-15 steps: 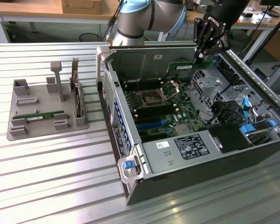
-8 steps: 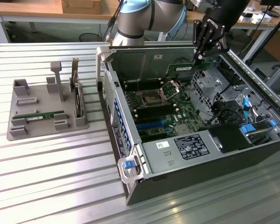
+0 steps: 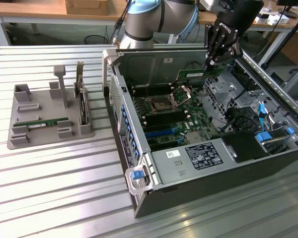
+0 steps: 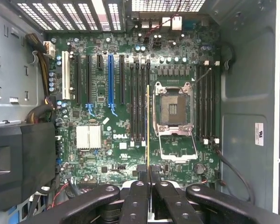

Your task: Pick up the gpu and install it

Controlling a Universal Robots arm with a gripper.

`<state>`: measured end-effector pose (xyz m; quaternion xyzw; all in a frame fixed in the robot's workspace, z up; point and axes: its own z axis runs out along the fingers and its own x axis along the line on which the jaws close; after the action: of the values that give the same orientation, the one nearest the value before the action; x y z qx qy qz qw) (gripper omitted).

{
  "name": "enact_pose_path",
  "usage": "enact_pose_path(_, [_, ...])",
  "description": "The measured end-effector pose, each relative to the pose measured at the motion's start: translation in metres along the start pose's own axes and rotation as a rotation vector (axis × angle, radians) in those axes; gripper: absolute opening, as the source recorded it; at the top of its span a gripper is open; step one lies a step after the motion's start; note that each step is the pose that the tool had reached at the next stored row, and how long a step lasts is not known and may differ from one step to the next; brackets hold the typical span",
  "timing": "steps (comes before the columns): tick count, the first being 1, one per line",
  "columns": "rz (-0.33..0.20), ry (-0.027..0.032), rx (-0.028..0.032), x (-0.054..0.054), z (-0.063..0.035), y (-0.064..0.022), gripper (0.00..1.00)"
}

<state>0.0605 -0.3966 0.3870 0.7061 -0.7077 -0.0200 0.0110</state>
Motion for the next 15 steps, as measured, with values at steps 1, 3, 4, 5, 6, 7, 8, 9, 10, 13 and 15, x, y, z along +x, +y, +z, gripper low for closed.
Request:
enact_pose_path(1, [0.0,0.0,0.0,0.0001,0.0009,0.0,0.12])
enact_pose_path(3, [0.0,0.0,0.0,0.0002,0.002,-0.0001,0.12])
enact_pose_path(4, [0.0,0.0,0.0,0.0002,0.0025,-0.0001,0.12])
enact_pose_path(5, [0.0,0.0,0.0,0.0003,0.003,-0.0001,0.12])
enact_pose_path(6, [0.0,0.0,0.0,0.0003,0.0034,-0.0001,0.12])
enact_pose_path(7, [0.0,0.0,0.0,0.0004,0.0039,-0.0002,0.12])
enact_pose_path(8, [0.0,-0.0001,0.0,0.0004,0.0046,-0.0002,0.12])
enact_pose_path(9, [0.0,0.0,0.0,0.0005,0.0053,-0.0002,0.12])
enact_pose_path(10, [0.0,0.0,0.0,0.0006,0.0065,-0.0003,0.12])
enact_pose_path(13, [0.0,0.0,0.0,0.0008,0.0087,-0.0004,0.12])
enact_pose_path(15, [0.0,0.0,0.0,0.001,0.01,-0.0004,0.12])
